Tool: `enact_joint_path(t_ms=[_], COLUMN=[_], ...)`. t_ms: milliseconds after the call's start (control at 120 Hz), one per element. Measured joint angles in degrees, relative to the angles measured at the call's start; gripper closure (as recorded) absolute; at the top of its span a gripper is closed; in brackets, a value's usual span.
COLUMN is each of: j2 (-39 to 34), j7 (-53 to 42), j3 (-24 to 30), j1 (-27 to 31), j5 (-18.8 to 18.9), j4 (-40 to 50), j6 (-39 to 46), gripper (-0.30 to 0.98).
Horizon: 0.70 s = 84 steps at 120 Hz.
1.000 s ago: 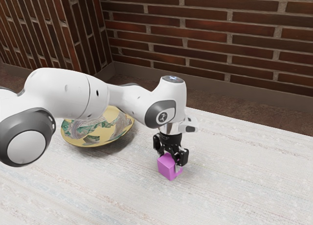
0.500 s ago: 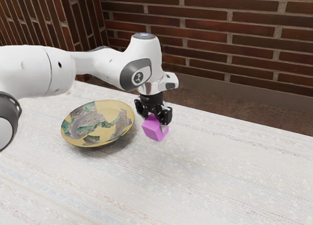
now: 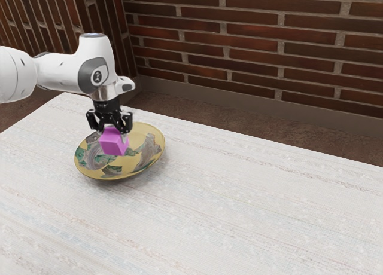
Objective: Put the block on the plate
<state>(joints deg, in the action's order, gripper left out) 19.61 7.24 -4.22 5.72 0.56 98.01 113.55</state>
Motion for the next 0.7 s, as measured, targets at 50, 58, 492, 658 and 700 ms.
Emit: enact_joint_path(t_ms=[50,58,492,658,700], j2=[1.75,2.14,11.02,-2.6,-6.87], j7=[0.08,0.09,0.13,-0.31,-0.4], j3=[0.03,0.04,0.48,0.2,0.14], j1=[1.05,1.22,2.45,-4.96,-7.67], j5=[-0.04,-0.05,-0.64,-0.47,-0.32], j4=[-1.43,-1.81,-11.38,-8.02,-6.86], j6=[0.27,0.31,0.64,-4.93,-6.83], gripper=[0.27,0.27,0.07,0.03,0.03])
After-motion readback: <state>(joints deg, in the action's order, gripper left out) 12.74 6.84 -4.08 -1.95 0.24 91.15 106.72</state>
